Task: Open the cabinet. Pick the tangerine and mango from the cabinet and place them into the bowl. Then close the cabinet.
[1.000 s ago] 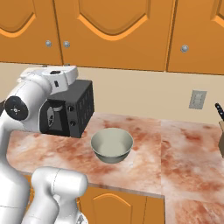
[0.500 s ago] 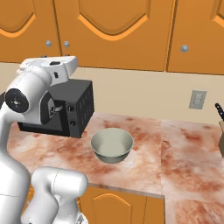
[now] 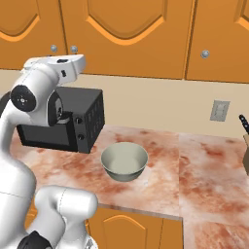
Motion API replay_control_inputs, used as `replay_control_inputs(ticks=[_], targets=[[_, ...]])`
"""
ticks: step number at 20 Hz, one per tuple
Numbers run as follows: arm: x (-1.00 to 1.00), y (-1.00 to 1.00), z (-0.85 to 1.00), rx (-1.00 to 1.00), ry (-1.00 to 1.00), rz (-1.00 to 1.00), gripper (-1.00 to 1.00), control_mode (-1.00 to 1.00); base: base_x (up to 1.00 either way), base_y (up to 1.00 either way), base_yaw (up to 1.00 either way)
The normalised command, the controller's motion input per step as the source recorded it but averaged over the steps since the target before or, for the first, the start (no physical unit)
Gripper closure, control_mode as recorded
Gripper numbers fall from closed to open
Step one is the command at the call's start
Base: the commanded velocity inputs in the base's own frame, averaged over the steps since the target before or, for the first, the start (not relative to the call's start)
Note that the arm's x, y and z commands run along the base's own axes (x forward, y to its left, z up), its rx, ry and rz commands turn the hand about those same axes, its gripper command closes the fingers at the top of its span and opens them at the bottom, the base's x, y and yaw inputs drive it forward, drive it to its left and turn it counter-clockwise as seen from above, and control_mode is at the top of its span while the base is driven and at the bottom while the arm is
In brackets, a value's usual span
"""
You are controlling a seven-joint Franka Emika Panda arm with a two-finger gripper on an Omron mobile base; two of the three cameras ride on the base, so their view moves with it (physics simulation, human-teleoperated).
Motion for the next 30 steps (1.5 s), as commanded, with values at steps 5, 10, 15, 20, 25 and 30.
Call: replay_control_inputs(ticks=[5, 10, 15, 20, 25, 30], targets=[[0.36, 0.01, 0.0, 0.0, 0.02, 0.0, -1.0, -1.0, 0.0, 0.0, 0.0], [0.29, 0.0, -0.01, 0.0, 0.03, 0.0, -1.0, -1.0, 0.0, 0.0, 0.0], [0.32, 0.0, 0.0, 0.0, 0.0, 0.0, -1.0, -1.0, 0.0, 0.0, 0.0], [0.42, 0.0, 0.0, 0.0, 0.01, 0.0, -1.0, -1.0, 0.0, 0.0, 0.0], [0.6, 0.0, -0.05, 0.0, 0.02, 0.0, -1.0, -1.0, 0.0, 0.0, 0.0], [0.8, 0.01, -0.21, 0.0, 0.05, 0.0, -1.0, -1.0, 0.0, 0.0, 0.0]])
